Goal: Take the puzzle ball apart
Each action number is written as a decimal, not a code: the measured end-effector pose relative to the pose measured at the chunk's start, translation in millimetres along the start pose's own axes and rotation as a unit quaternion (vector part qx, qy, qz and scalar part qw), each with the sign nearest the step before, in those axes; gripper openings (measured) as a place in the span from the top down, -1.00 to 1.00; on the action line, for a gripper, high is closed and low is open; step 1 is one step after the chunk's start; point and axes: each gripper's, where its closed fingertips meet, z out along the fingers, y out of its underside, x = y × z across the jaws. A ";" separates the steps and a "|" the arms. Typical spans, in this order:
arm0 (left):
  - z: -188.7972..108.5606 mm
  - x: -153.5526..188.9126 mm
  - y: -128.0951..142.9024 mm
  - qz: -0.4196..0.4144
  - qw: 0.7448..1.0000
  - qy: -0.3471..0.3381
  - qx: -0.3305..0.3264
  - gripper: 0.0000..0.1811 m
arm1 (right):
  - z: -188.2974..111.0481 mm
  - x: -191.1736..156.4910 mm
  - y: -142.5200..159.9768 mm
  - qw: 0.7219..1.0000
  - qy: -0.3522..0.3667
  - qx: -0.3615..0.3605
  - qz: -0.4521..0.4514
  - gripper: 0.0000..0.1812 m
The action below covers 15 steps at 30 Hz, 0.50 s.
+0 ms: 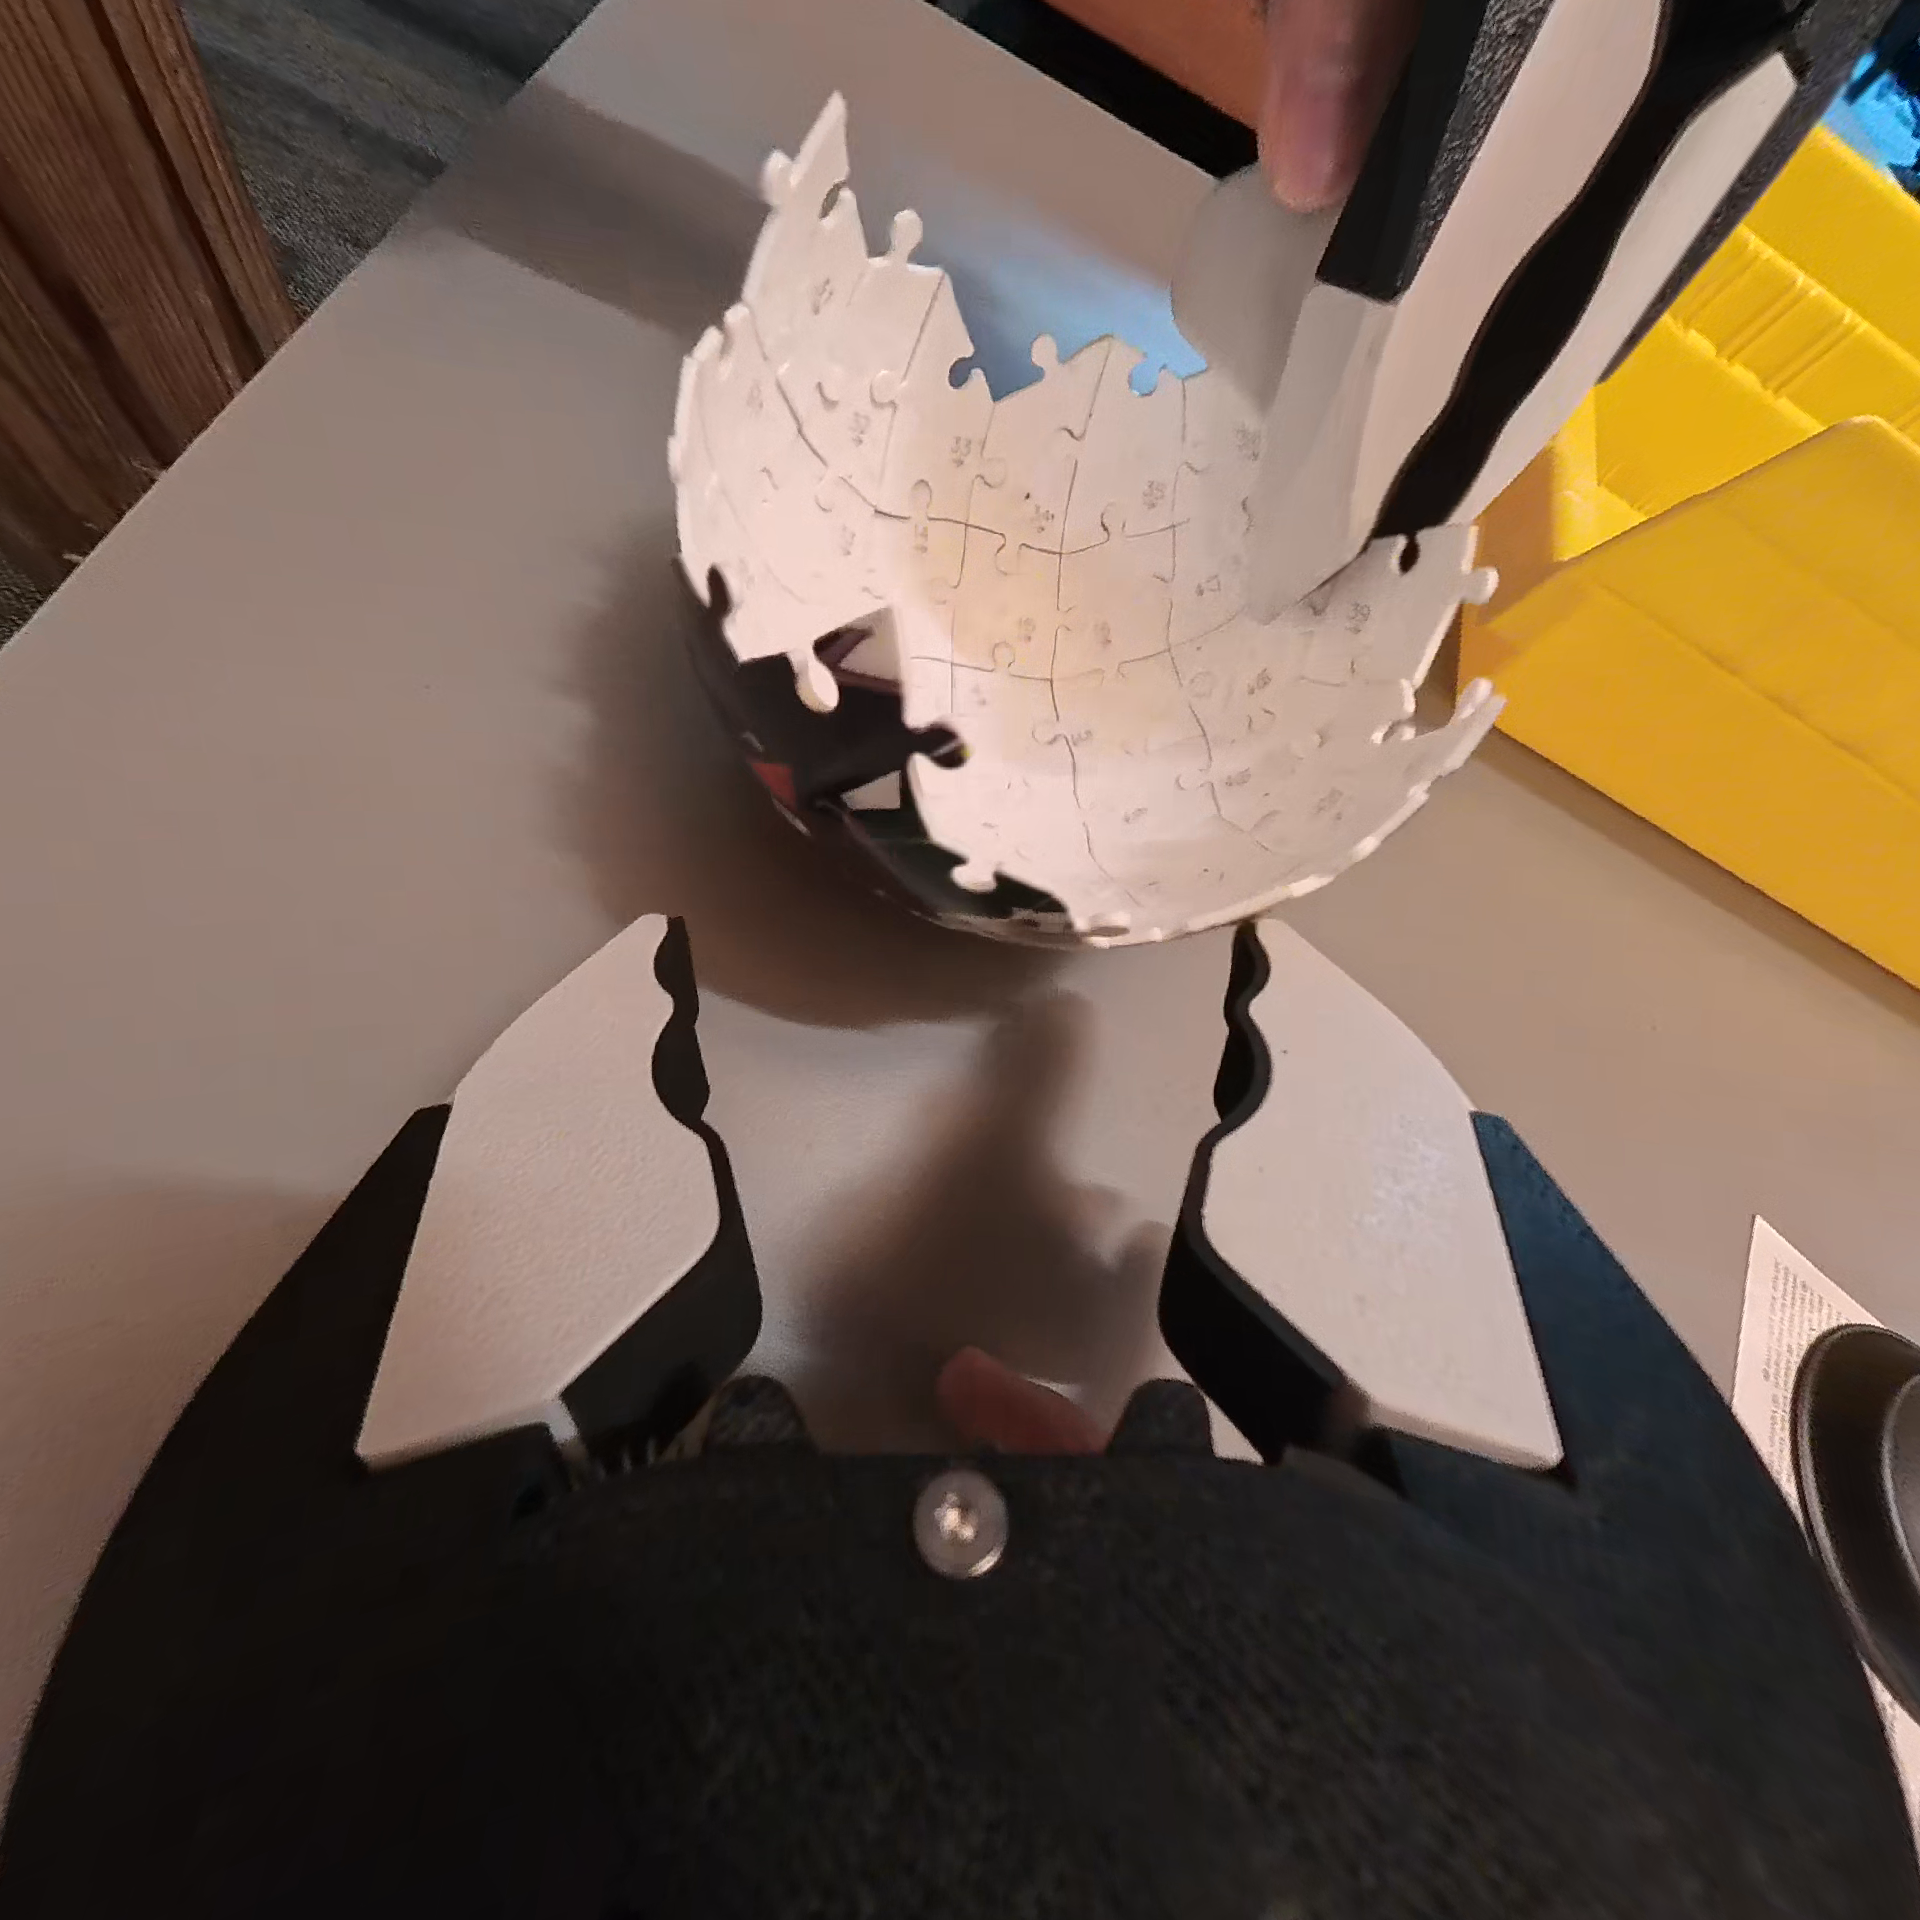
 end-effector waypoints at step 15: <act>10.2 0.2 2.2 0.036 0.995 -0.014 -0.092 0.93 | -0.1 -1.2 -1.1 1.000 0.001 0.002 -0.003 -0.07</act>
